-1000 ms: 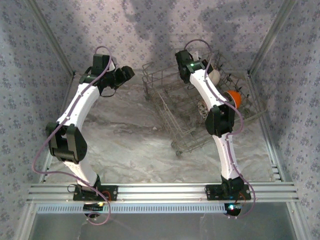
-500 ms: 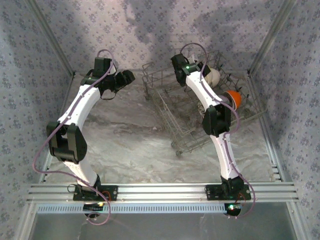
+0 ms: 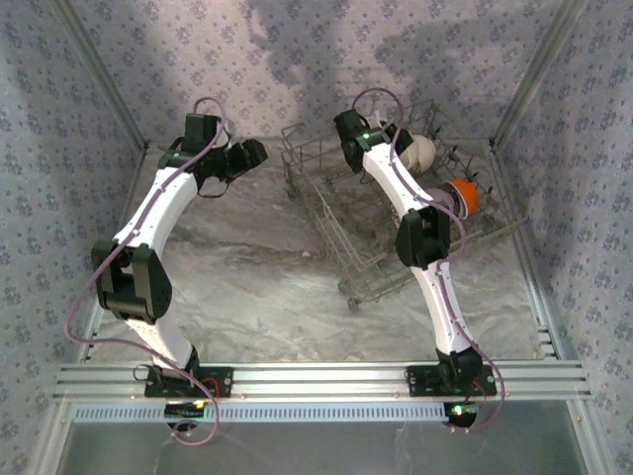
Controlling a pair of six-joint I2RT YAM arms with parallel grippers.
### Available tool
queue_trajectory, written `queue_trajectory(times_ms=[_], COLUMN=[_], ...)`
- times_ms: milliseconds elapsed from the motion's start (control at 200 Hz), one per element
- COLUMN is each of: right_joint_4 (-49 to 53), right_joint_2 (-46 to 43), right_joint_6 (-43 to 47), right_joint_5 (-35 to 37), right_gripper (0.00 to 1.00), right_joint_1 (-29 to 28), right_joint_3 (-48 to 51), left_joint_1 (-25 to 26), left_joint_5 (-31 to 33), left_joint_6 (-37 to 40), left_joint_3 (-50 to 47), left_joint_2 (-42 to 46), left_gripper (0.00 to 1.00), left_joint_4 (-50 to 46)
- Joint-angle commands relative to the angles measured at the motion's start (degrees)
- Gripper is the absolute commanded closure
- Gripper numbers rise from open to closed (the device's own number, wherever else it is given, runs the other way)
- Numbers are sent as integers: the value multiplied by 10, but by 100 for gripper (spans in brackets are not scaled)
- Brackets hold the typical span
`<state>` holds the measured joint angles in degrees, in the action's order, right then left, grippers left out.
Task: Load the bowls into the dish rack
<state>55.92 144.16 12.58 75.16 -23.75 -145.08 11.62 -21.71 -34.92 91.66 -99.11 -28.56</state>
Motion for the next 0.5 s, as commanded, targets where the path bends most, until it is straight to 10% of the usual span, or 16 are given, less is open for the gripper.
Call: queue_trajectory(times_ms=[0, 495], right_joint_4=[-1, -36], right_joint_2=[11, 40], right_joint_6=[15, 91], right_joint_5=[46, 44], right_gripper=[100, 100], right_joint_1=[1, -18], right_joint_3=[-24, -37], left_joint_1=[-3, -3], left_joint_5=[-18, -24], left_joint_6=[17, 28], left_joint_3=[0, -8], left_joint_2=[12, 17], left_gripper=[29, 29], left_joint_4=[-3, -6])
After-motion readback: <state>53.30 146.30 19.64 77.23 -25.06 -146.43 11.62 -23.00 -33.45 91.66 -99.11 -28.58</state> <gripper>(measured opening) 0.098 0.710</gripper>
